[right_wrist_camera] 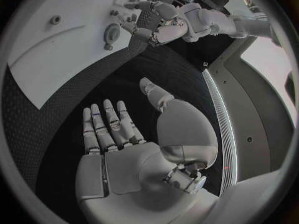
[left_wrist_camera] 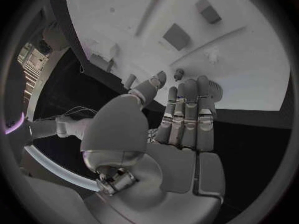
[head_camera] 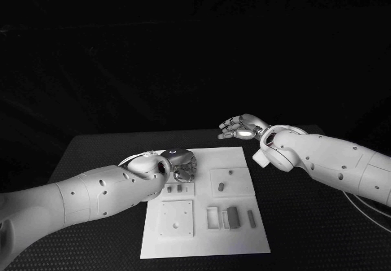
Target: Assemble the parts on the task board
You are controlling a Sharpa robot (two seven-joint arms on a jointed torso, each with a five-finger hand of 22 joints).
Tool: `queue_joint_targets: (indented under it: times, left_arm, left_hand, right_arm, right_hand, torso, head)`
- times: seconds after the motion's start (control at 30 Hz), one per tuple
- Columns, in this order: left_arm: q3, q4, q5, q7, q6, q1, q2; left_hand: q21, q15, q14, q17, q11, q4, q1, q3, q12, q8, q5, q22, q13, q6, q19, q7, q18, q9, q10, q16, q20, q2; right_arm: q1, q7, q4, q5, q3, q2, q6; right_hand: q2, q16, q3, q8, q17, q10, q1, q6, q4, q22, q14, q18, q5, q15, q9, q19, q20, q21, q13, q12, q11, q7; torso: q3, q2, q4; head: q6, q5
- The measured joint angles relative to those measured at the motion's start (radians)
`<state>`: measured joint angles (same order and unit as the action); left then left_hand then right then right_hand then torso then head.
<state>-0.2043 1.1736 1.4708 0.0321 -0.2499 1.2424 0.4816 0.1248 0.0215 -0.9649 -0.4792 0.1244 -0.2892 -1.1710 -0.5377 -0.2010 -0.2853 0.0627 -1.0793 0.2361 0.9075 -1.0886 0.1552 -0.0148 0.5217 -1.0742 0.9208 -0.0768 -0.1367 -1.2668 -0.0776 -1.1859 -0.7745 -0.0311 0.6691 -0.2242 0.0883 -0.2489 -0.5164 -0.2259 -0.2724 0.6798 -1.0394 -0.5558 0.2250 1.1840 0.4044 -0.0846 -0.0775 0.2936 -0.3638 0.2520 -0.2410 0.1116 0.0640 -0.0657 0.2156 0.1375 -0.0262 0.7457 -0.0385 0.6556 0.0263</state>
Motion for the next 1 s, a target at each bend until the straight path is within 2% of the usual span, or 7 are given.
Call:
queue_joint_targets:
  times: [0.1, 0.17, 0.27, 0.33, 0.47, 0.57, 1.0]
  left_arm:
    - [0.000, 0.000, 0.000, 0.000, 0.001, 0.000, -0.001]
    - [0.000, 0.000, 0.000, 0.000, 0.002, 0.000, -0.001]
    - [0.000, 0.000, 0.000, 0.001, 0.003, 0.000, -0.001]
    - [0.000, 0.000, 0.000, 0.001, 0.004, 0.000, -0.001]
    - [0.000, 0.000, 0.001, 0.001, 0.005, 0.000, -0.001]
    - [0.000, 0.000, 0.001, 0.001, 0.005, 0.000, -0.001]
    - [0.000, -0.024, 0.003, 0.001, 0.005, -0.004, -0.016]
  left_hand:
    - [0.000, 0.000, 0.000, 0.000, 0.000, 0.000, 0.000, 0.000, 0.000, 0.000, 0.000, 0.000, 0.000, 0.000, 0.000, 0.000, 0.000, 0.000, 0.000, 0.000, 0.000, 0.000]
    - [0.000, 0.000, 0.000, 0.000, 0.000, 0.000, 0.000, 0.000, 0.000, 0.000, 0.000, 0.000, 0.000, 0.000, 0.000, 0.000, 0.000, 0.000, 0.000, 0.000, 0.000, 0.000]
    - [0.000, 0.000, 0.000, -0.001, 0.000, 0.000, 0.000, 0.000, 0.000, 0.000, 0.000, 0.000, -0.001, 0.000, 0.000, 0.000, 0.000, -0.001, 0.000, 0.000, 0.000, 0.000]
    - [0.000, 0.000, 0.000, -0.001, 0.000, 0.000, 0.000, 0.000, 0.002, 0.000, 0.000, 0.000, -0.001, 0.000, 0.000, 0.000, 0.000, -0.001, 0.000, 0.000, 0.000, 0.000]
    - [0.000, 0.000, 0.000, -0.002, 0.000, 0.000, 0.000, 0.000, 0.004, 0.000, 0.000, 0.000, -0.001, 0.000, 0.000, 0.000, 0.000, -0.001, 0.000, 0.000, 0.000, 0.000]
    - [0.000, 0.004, -0.003, -0.002, 0.000, 0.000, 0.000, 0.000, 0.004, 0.000, 0.000, 0.000, -0.001, 0.000, 0.000, 0.000, 0.000, -0.002, 0.000, 0.000, 0.000, 0.000]
    - [0.000, 0.000, -0.015, -0.010, 0.002, 0.000, 0.000, 0.000, 0.012, 0.000, 0.000, -0.004, -0.002, 0.000, -0.016, 0.000, -0.016, -0.005, -0.005, 0.000, -0.002, 0.000]
  right_arm:
    - [0.001, -0.001, -0.002, -0.002, 0.000, 0.000, 0.006]
    - [0.001, -0.001, -0.002, -0.003, 0.000, 0.000, 0.011]
    - [0.002, 0.000, -0.004, -0.010, 0.000, 0.000, 0.017]
    - [0.003, 0.001, -0.005, -0.018, 0.000, 0.000, 0.021]
    - [0.005, 0.002, -0.005, -0.029, 0.000, 0.000, 0.028]
    - [0.005, 0.003, -0.005, -0.036, 0.000, 0.000, 0.033]
    - [0.005, 0.005, -0.006, -0.044, 0.000, 0.002, 0.048]
  right_hand:
    - [0.016, 0.055, -0.007, 0.008, 0.047, -0.230, -0.018, 0.039, -0.020, -0.062, -0.096, 0.024, 0.000, 0.003, 0.002, -0.040, -0.002, -0.016, -0.011, 0.012, 0.052, -0.014]
    - [0.025, 0.060, -0.015, 0.008, 0.052, -0.287, -0.027, 0.059, -0.035, -0.074, -0.111, 0.024, 0.000, 0.004, 0.001, -0.048, 0.000, -0.016, -0.014, 0.012, 0.066, -0.026]
    - [0.052, 0.066, -0.032, 0.062, 0.058, -0.327, -0.047, 0.194, -0.052, -0.106, -0.128, 0.024, 0.000, 0.005, 0.062, -0.063, 0.000, -0.021, -0.017, 0.017, 0.067, -0.050]
    - [0.097, 0.069, -0.062, 0.115, 0.061, -0.356, -0.068, 0.323, -0.082, -0.129, -0.141, 0.025, 0.000, 0.008, 0.134, -0.069, -0.002, -0.021, -0.019, 0.019, 0.064, -0.073]
    - [0.153, 0.069, -0.115, 0.132, 0.052, -0.378, -0.105, 0.407, -0.145, -0.145, -0.160, 0.040, 0.000, 0.006, 0.161, -0.084, 0.000, -0.017, -0.020, 0.019, 0.061, -0.064]
    - [0.159, 0.060, -0.111, 0.114, 0.036, -0.378, -0.111, 0.420, -0.162, -0.146, -0.164, 0.056, 0.000, 0.003, 0.140, -0.086, 0.002, -0.006, -0.019, 0.019, 0.061, -0.061]
    - [0.148, 0.028, -0.094, 0.080, -0.009, -0.358, -0.111, 0.434, -0.174, -0.122, -0.160, 0.056, 0.000, 0.007, 0.090, -0.089, 0.005, 0.010, -0.014, 0.015, 0.059, -0.048]
  torso:
    - [-0.0003, 0.000, 0.0000]
    - [-0.0005, 0.000, 0.0000]
    - [-0.0006, 0.000, -0.0002]
    - [-0.0006, 0.000, -0.0002]
    - [-0.0006, 0.000, -0.0002]
    - [-0.0006, -0.001, -0.0002]
    - [0.0000, 0.000, 0.0003]
  head:
    - [-0.001, 0.000]
    - [0.000, 0.000]
    - [0.001, 0.000]
    - [0.002, -0.001]
    - [0.004, -0.001]
    - [0.005, -0.002]
    - [0.010, 0.000]
